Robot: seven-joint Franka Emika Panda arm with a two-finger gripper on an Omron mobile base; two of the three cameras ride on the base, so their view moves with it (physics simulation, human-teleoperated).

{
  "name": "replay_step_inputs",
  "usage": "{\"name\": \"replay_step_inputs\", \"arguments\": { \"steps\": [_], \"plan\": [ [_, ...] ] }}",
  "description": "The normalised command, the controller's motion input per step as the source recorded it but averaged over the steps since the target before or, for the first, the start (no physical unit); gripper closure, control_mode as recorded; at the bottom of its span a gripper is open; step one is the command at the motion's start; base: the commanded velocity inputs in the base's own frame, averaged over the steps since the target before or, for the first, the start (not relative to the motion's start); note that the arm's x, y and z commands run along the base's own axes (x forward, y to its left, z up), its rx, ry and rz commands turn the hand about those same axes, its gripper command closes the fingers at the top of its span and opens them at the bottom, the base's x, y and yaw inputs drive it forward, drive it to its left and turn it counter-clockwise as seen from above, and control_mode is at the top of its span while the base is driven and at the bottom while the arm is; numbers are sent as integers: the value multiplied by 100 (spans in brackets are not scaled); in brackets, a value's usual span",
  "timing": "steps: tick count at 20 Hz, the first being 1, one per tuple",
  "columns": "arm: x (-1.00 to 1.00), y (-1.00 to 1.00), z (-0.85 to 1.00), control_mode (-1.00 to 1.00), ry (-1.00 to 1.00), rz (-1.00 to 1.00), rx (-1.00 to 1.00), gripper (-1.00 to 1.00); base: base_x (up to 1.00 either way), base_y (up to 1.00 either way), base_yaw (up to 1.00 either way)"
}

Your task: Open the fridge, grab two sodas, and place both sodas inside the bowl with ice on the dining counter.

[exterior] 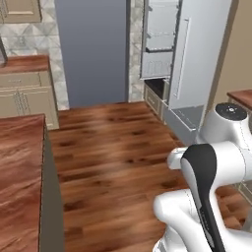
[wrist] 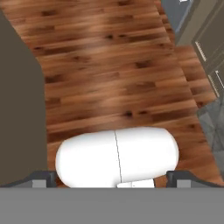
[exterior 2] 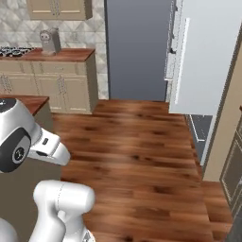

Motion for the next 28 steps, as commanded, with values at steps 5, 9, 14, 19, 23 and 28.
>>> {"name": "replay_step_inputs", "arguments": {
  "steps": [5, 9, 14, 19, 23, 28],
  "plan": [
    [0, 0, 0, 100, 0, 0, 0, -100, 100, -2, -7],
    [0, 0, 0, 100, 0, 0, 0, -100, 100, 0, -15],
    [0, 0, 0, 100, 0, 0, 0, -100, 100, 1, -27],
    [0, 0, 0, 100, 0, 0, 0, -100, 100, 18, -38],
    [0, 0, 0, 100, 0, 0, 0, -100, 100, 29, -40],
    [0, 0, 0, 100, 0, 0, 0, -100, 100, 33, -40]
  ]
}}
